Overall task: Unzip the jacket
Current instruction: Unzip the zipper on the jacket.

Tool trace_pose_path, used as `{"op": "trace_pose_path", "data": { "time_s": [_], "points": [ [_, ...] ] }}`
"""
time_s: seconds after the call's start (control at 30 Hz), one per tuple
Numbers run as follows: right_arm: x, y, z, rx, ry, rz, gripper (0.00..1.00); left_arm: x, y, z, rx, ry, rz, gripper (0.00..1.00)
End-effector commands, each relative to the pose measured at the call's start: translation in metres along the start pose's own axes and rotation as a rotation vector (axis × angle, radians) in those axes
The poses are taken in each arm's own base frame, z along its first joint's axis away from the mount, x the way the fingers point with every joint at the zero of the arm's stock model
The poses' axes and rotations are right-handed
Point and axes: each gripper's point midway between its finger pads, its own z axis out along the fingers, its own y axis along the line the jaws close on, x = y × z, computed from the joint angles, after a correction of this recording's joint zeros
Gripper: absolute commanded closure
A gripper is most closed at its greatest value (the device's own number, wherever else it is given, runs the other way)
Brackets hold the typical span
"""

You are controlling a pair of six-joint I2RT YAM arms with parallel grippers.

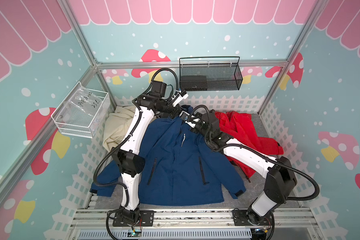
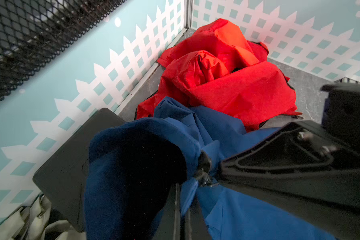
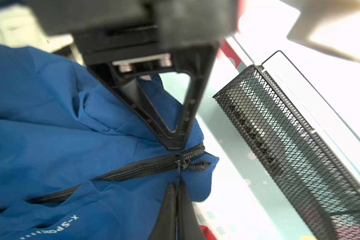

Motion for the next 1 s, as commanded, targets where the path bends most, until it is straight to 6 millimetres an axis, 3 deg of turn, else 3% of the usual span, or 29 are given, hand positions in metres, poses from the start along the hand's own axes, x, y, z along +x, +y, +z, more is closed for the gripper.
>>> {"op": "trace_pose_path", "data": {
  "time_s": [0.0,0.1,0.53,0.77,0.97],
  "points": [
    [0.004,0.030,-0.012,-0.223,-0.038,0.124,1.00,-0.066,-0.014,-0.041,-0.031,-0.223,0.100,1.00],
    [0.004,0.017,-0.013,-0.214,-0.056,0.138,1.00,-0.063,-0.018,-0.039,-0.022,-0.214,0.075,1.00],
    [0.008,0.015,-0.002,-0.245,-0.044,0.101,1.00,-0.072,-0.046,-0.053,0.057,-0.258,0.131,1.00],
    [-0.008,0.007,-0.007,-0.251,-0.081,0.086,1.00,-0.053,-0.060,-0.032,0.088,-0.210,0.225,0.98],
    [-0.007,0.008,-0.009,-0.254,-0.077,0.065,1.00,-0.048,-0.053,-0.019,0.086,-0.190,0.189,0.84]
  ]
}}
